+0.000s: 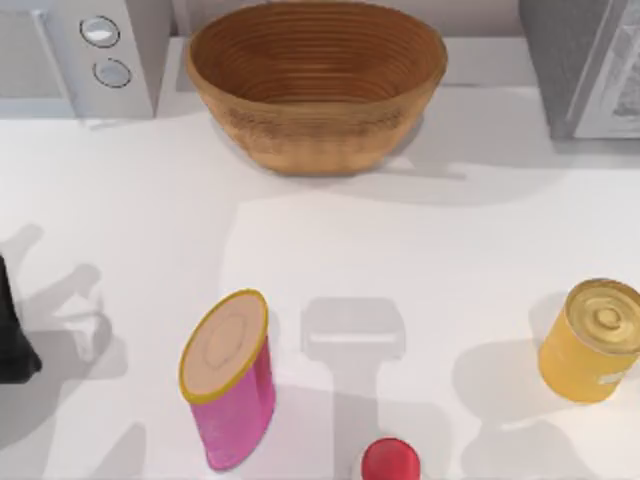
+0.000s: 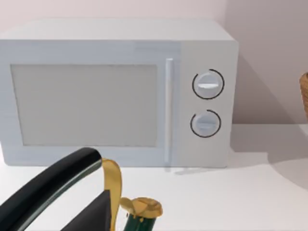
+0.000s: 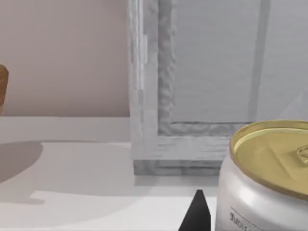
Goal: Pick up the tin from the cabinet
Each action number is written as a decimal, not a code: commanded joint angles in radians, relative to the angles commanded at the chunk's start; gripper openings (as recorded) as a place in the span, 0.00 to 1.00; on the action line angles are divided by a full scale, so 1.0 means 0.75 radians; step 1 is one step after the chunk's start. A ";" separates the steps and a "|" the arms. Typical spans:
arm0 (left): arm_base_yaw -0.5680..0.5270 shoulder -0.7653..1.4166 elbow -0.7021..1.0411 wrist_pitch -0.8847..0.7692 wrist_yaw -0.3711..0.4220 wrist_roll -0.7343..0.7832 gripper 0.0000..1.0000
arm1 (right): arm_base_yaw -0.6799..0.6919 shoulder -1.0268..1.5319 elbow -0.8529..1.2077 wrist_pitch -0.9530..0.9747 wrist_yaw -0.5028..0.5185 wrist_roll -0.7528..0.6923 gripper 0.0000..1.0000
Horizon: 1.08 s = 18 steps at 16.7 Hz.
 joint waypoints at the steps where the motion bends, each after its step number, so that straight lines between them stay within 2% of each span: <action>1: 0.000 0.000 0.000 0.000 0.000 0.000 1.00 | -0.007 -0.013 -0.013 0.006 -0.007 0.000 0.00; 7: 0.000 0.000 0.000 0.000 0.000 0.000 1.00 | -0.007 0.007 -0.009 -0.007 -0.015 -0.011 0.00; 10: 0.000 0.000 0.000 0.000 0.000 0.000 1.00 | -0.047 0.123 0.054 -0.093 -0.100 -0.130 0.00; 14: 0.000 0.000 0.000 0.000 0.000 0.000 1.00 | -0.159 0.447 0.231 -0.323 -0.330 -0.488 0.00; 18: 0.000 0.000 0.000 0.000 0.000 0.000 1.00 | -0.315 0.905 0.473 -0.633 -0.648 -1.024 0.00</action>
